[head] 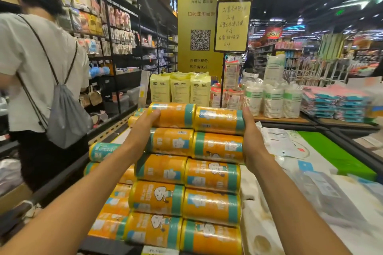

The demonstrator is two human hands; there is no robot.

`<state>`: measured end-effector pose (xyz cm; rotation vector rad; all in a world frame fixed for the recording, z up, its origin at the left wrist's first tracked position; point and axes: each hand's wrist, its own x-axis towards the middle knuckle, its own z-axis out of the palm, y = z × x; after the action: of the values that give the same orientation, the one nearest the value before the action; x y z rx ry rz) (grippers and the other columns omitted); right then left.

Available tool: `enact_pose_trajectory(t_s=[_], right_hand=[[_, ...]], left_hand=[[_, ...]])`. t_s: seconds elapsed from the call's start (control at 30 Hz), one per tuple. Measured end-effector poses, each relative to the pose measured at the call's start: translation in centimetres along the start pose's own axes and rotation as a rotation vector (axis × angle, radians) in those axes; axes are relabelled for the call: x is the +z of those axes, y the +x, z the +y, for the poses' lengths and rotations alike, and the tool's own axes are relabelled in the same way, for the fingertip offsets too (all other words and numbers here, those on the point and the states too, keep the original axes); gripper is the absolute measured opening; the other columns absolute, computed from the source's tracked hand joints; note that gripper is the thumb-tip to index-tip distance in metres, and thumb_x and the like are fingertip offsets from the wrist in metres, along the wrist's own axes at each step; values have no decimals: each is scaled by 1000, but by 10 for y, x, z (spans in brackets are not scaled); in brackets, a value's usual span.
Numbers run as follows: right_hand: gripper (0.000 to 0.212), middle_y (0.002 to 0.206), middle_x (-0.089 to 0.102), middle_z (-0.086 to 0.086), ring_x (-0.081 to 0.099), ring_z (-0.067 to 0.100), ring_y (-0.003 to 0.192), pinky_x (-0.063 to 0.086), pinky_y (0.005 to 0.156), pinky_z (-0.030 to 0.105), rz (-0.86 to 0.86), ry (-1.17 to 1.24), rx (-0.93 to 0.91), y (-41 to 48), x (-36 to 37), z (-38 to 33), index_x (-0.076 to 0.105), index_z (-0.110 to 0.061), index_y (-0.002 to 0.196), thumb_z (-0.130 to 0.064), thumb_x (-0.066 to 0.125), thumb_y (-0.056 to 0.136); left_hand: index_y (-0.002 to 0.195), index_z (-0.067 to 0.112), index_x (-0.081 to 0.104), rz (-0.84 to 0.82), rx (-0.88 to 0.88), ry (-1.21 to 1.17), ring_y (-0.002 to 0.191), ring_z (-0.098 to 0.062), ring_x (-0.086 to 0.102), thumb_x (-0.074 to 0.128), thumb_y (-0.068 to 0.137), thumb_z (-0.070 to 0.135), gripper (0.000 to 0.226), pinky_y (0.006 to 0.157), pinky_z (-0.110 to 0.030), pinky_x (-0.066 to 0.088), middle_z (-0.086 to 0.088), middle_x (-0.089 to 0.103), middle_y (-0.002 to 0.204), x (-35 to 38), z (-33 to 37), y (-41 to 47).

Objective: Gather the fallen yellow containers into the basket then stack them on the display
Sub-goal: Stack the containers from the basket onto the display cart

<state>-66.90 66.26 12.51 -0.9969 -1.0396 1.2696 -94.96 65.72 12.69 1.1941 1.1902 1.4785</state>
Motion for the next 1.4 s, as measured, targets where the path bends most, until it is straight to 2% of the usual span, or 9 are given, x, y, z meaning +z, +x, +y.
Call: enact_pose_trajectory(t_s=[0.37,0.5,0.57,0.67,0.87,1.07,1.17,1.33,1.4], right_hand=[[65,108,78,10,77,32,93,60,89,56,-19,-101,-27,-10,10,-8,69,-28,124,-79,54,87],[57,133,63,-4,61,13,118,47,82,28,22,-357,-247,-21,7,-31,55,-26,143,-61,55,98],[58,139,57,-4,53,14,126,46,92,32,50,-484,-372,-25,12,-43,52,-25,145,-56,59,97],[57,140,60,-4,54,16,130,47,106,44,28,-609,-517,-40,39,-55,57,-26,140,-57,62,92],[51,139,60,-5,51,14,131,43,108,41,-119,-683,-725,-90,133,-44,60,-26,135,-52,63,91],[35,125,66,-9,61,5,118,49,105,34,-493,-508,-605,-151,245,32,63,-25,127,-39,69,95],[45,129,66,-6,61,5,121,49,107,34,-660,-470,-506,-188,295,109,62,-21,131,-41,71,92],[46,129,65,-7,61,7,122,49,106,34,-938,-539,-211,-250,349,275,58,-27,130,-44,73,90],[48,134,62,-4,58,10,125,47,108,36,-1013,-601,-81,-272,359,341,56,-25,136,-41,71,94]], left_hand=[[130,35,59,-2,-27,49,93,-28,77,54,100,49,34,79,-48,62,-9,74,117,-12,9,-10],[144,29,51,47,131,235,113,-17,67,52,104,39,41,87,-35,56,0,63,135,-14,23,-20],[152,25,46,91,233,339,126,-13,53,51,106,37,48,98,-33,46,8,53,140,-14,36,-29],[145,24,55,68,320,393,125,-11,55,53,104,38,43,105,-36,44,8,58,137,-23,56,-49],[144,20,56,135,384,383,111,7,56,55,104,31,41,89,-17,46,8,62,133,-78,73,-109],[134,24,60,371,346,372,118,3,60,58,96,38,41,97,-22,46,8,66,131,-196,29,-197],[128,30,61,535,245,360,116,0,62,60,89,44,42,97,-22,47,7,68,127,-257,-25,-252],[133,14,59,794,-48,288,105,5,61,64,100,22,34,94,-13,49,3,67,124,-336,-159,-347],[134,9,58,880,-197,257,111,-6,63,62,102,14,33,89,-8,47,-6,66,127,-358,-217,-387]])
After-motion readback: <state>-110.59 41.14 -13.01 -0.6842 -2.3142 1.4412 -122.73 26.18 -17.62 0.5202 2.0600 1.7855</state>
